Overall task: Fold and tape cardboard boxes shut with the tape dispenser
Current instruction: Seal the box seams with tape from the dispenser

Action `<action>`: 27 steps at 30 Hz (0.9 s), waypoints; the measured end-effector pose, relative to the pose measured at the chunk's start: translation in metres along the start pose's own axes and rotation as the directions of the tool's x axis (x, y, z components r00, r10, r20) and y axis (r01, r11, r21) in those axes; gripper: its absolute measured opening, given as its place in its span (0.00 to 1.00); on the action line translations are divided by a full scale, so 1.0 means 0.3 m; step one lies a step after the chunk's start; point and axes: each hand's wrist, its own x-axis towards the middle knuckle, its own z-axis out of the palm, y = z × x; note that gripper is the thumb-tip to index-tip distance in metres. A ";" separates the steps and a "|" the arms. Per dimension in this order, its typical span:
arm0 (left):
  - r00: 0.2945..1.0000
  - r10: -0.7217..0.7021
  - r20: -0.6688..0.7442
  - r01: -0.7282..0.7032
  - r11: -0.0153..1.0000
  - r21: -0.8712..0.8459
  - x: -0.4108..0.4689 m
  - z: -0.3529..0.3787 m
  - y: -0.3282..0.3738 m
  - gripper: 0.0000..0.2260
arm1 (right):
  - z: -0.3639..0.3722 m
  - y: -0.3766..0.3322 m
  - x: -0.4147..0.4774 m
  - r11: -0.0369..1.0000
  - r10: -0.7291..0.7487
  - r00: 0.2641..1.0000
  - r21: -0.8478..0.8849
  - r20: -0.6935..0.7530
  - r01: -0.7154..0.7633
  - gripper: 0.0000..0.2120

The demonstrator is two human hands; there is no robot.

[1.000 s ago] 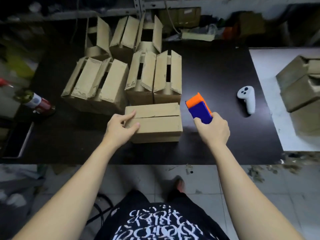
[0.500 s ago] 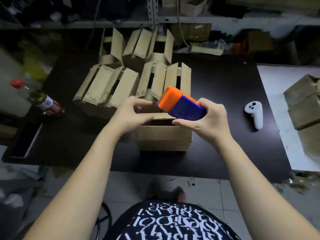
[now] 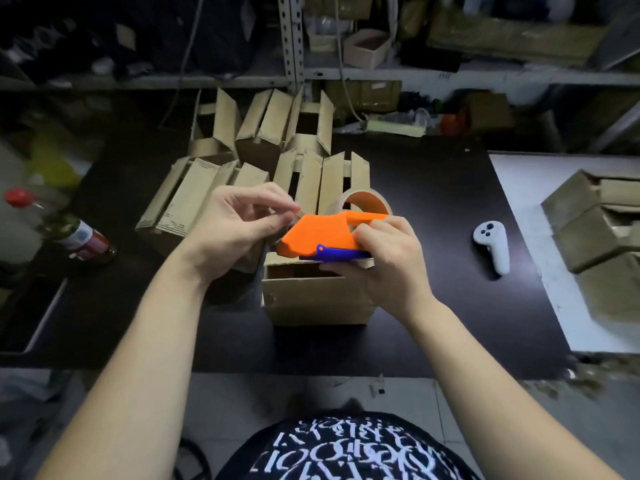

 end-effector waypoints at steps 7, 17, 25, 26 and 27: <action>0.986 0.160 -0.039 -0.146 0.959 0.241 0.010 0.026 0.015 0.06 | -0.006 0.005 -0.017 0.997 0.003 0.999 -0.073 -0.032 -0.005 0.21; 0.920 0.206 -0.334 -0.087 0.936 0.340 0.020 0.072 -0.010 0.06 | -0.002 0.070 -0.068 0.982 0.188 0.979 -0.032 0.078 -0.186 0.22; 0.855 0.060 -0.515 0.058 0.976 0.210 0.016 -0.042 0.004 0.05 | -0.047 0.123 -0.109 0.950 0.314 0.941 -0.044 0.128 -0.311 0.27; 0.849 0.043 -0.527 0.065 0.980 0.186 0.014 -0.036 0.001 0.04 | -0.044 0.120 -0.094 0.945 0.327 0.934 -0.041 0.142 -0.325 0.27; 0.840 0.027 -0.542 0.081 0.982 0.173 0.007 -0.035 -0.004 0.03 | -0.039 0.114 -0.080 0.939 0.343 0.926 -0.035 0.160 -0.342 0.28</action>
